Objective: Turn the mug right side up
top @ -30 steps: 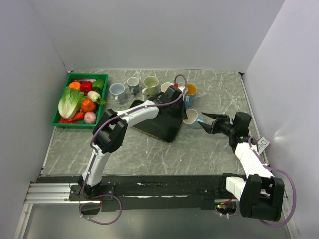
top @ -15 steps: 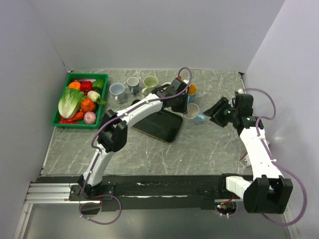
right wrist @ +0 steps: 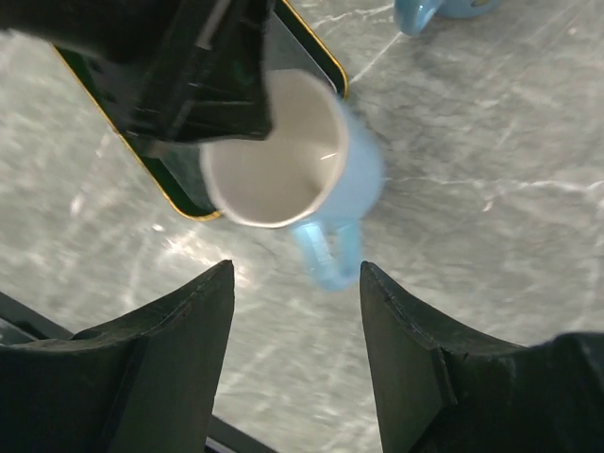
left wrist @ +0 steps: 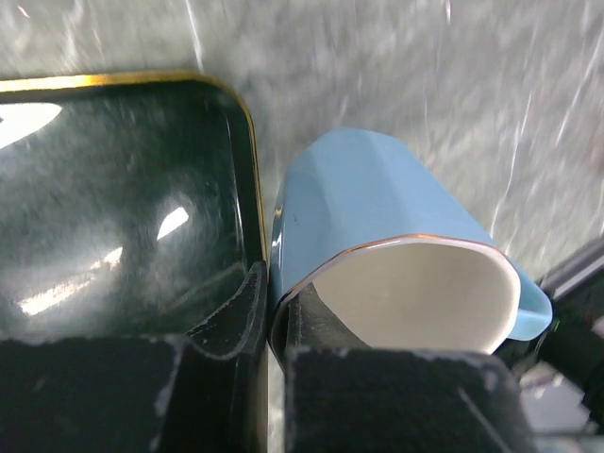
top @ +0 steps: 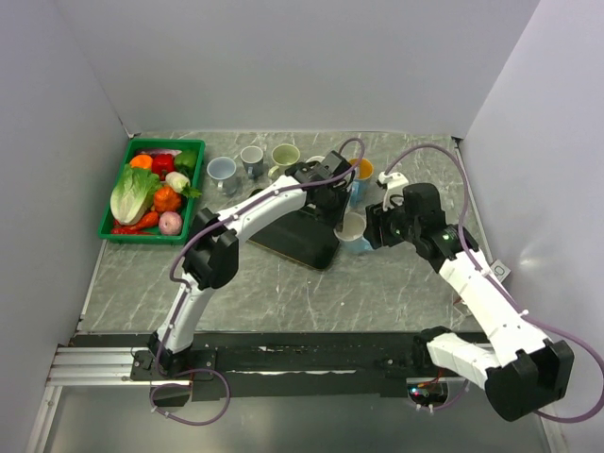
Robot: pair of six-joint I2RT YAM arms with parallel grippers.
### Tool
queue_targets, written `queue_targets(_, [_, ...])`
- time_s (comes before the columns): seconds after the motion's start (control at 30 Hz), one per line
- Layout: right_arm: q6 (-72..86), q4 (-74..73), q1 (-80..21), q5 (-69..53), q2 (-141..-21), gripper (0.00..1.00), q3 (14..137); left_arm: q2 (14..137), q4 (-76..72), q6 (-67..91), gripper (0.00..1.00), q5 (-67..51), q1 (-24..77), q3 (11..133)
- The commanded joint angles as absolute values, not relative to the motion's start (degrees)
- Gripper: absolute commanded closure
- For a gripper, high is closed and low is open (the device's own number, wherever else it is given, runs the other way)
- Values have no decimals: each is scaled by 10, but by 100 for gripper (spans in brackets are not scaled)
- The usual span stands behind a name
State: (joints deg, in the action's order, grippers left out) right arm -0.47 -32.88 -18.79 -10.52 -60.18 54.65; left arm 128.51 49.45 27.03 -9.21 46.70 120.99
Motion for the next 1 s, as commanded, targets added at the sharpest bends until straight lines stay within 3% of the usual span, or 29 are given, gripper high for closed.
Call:
queue_targets(0.0, [-92, -330, -196, -137, -568, 37, 537, 1185, 501, 229, 99, -159, 467, 1193])
queue_targets(0.33, [-83, -349, -259, -153, -611, 42, 534, 1151, 500, 203, 99, -179, 465, 1180])
queue_targets(0.43, [-79, -344, -265, -135, -621, 48, 535, 1144, 492, 201, 99, -192, 465, 1173])
queue_targets(0.53, [-69, -338, -269, -106, -634, 81, 542, 1133, 482, 198, 99, -191, 465, 1162])
queue_targets(0.57, [-67, -332, -268, -98, -635, 96, 542, 1130, 481, 197, 99, -186, 465, 1162])
queue_targets(0.63, [-57, -323, -270, -73, -637, 100, 540, 1129, 477, 199, 96, -179, 465, 1159])
queue_targets(0.67, [-54, -310, -270, -62, -636, 100, 537, 1125, 470, 200, 90, -171, 464, 1159])
queue_targets(0.73, [-44, -294, -270, -27, -630, 100, 525, 1122, 462, 207, 44, -158, 464, 1156])
queue_targets(0.77, [-38, -283, -269, -9, -626, 100, 519, 1118, 458, 210, 31, -150, 463, 1155])
queue_targets(0.8, [-30, -265, -269, 13, -621, 100, 514, 1115, 453, 216, 11, -130, 462, 1154])
queue_targets(0.83, [-24, -251, -266, 49, -617, 100, 502, 1113, 451, 221, 1, -117, 461, 1154])
queue_targets(0.97, [-1, -175, -243, 138, -614, 100, 469, 1080, 428, 250, 4, -55, 444, 1131])
